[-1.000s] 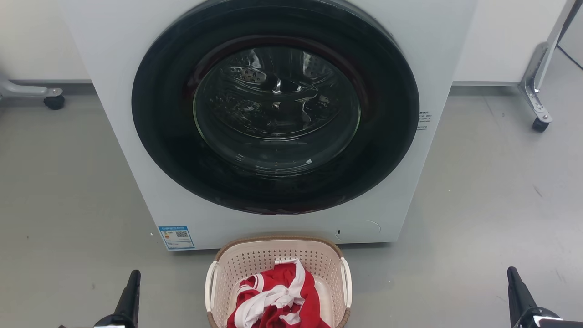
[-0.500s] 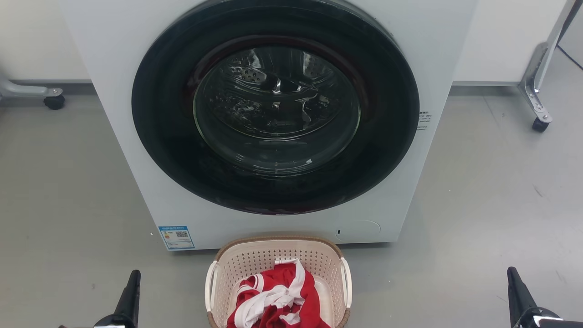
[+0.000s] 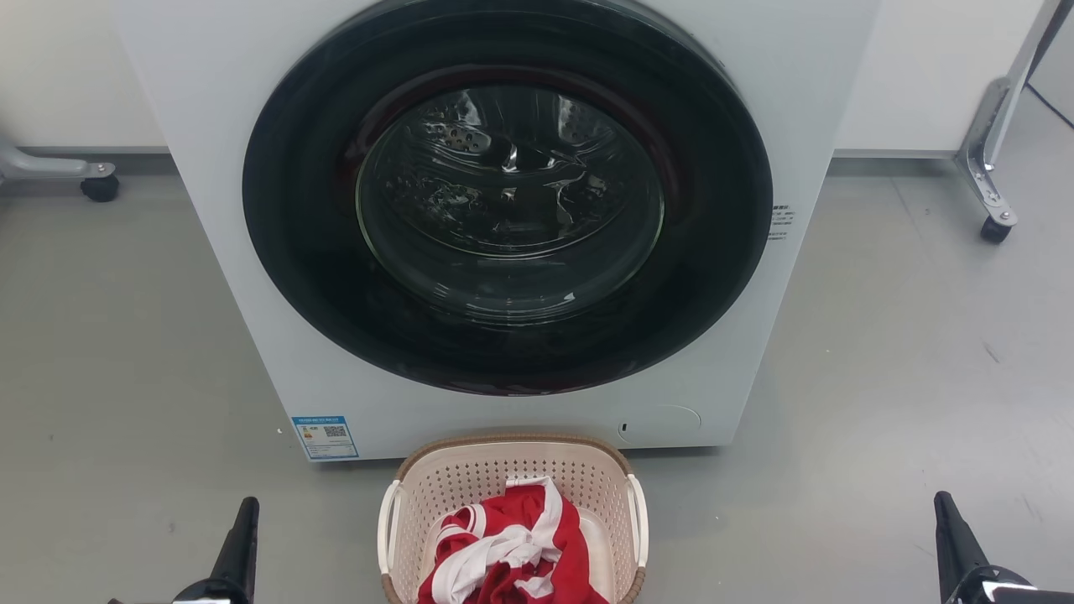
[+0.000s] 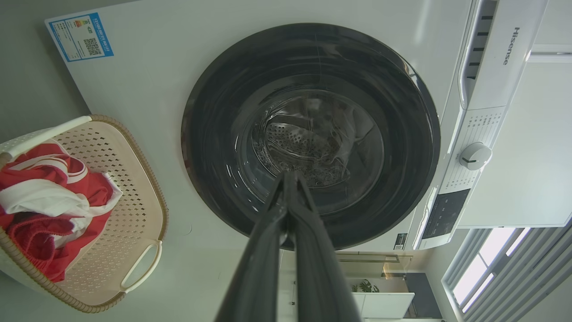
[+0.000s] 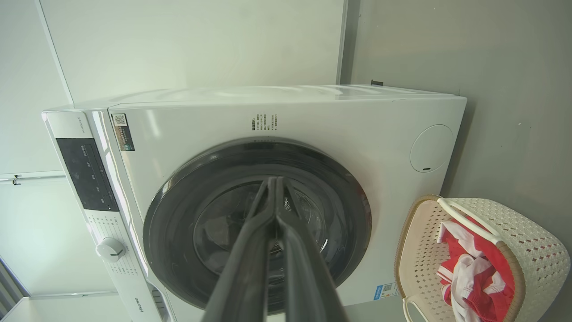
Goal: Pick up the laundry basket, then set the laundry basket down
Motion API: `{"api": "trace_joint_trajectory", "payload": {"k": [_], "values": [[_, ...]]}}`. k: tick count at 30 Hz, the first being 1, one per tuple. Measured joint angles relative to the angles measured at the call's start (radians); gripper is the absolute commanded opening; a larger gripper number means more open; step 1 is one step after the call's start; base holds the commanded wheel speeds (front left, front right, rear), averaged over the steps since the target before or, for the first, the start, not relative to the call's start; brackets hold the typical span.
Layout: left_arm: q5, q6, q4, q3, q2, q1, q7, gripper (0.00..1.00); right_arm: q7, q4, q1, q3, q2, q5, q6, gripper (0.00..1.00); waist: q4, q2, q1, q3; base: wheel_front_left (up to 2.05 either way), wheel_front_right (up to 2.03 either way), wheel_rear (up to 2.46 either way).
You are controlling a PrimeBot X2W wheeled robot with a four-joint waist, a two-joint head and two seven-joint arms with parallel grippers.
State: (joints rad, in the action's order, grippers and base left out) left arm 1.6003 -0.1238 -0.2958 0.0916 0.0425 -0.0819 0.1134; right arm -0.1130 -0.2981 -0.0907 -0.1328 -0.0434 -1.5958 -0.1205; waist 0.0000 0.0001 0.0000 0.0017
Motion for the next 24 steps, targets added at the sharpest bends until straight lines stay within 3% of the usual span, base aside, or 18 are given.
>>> {"api": "trace_joint_trajectory", "payload": {"k": [24], "values": [[0.000, 0.000, 0.000, 0.000, 0.000, 0.000, 0.000, 0.00, 0.000, 0.000, 0.000, 0.000, 0.000, 0.000, 0.000, 0.00, 0.000, 0.0000, 0.0000, 0.000, 0.00, 0.00, 0.00]]}}
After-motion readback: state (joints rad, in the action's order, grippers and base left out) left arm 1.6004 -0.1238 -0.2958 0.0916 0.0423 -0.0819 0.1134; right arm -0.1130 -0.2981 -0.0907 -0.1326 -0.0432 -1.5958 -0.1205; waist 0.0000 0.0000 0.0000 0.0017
